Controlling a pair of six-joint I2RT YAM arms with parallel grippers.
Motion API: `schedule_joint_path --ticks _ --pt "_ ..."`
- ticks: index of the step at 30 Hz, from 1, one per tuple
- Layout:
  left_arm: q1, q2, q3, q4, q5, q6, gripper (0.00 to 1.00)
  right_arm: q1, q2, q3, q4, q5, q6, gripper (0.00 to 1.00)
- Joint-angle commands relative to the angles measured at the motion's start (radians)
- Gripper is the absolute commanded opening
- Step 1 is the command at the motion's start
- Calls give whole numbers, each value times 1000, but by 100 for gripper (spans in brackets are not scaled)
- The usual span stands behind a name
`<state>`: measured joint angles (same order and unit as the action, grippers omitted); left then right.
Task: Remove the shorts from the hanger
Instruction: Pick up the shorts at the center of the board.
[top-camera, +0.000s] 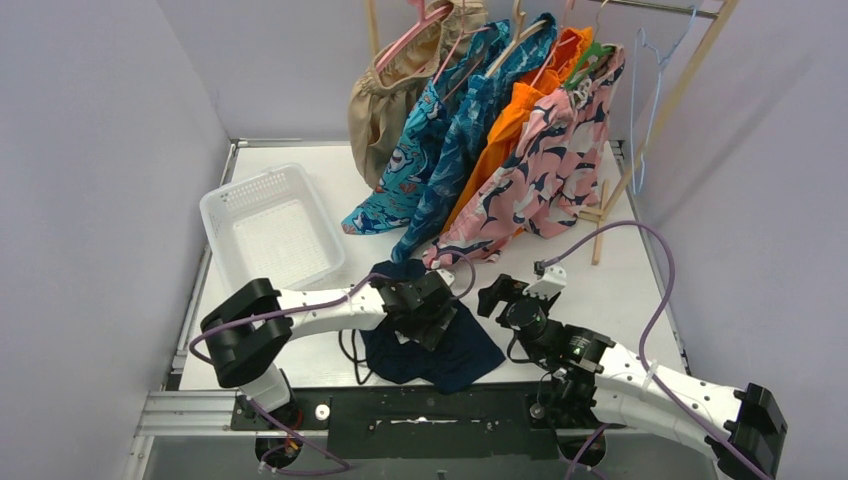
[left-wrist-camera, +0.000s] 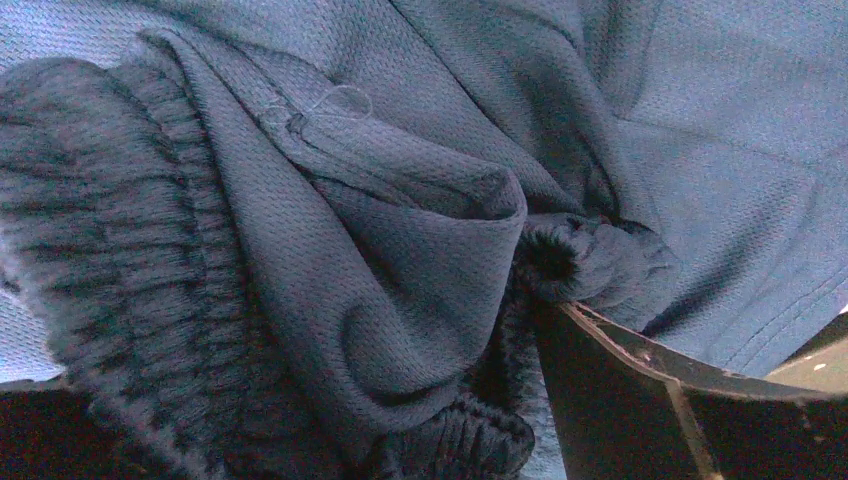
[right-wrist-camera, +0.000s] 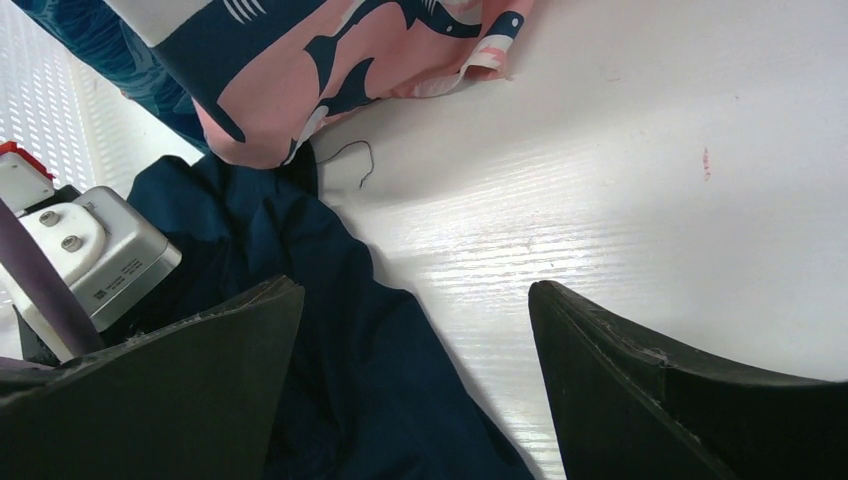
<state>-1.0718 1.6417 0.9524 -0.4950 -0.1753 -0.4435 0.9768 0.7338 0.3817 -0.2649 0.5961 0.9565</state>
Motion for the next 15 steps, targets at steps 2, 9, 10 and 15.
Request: schedule_joint_path --ticks 2,9,10,15 --pt "-28 132 -73 6 -89 -115 57 4 -21 38 -30 68 48 87" --pt "15 -118 -83 -20 -213 -165 0 5 -58 42 -82 98 83 87" --pt "33 -180 -73 -34 -221 -167 0 5 -64 41 -88 103 89 87" --pt "154 -446 51 -148 -351 -111 0 5 -92 37 -112 120 113 87"
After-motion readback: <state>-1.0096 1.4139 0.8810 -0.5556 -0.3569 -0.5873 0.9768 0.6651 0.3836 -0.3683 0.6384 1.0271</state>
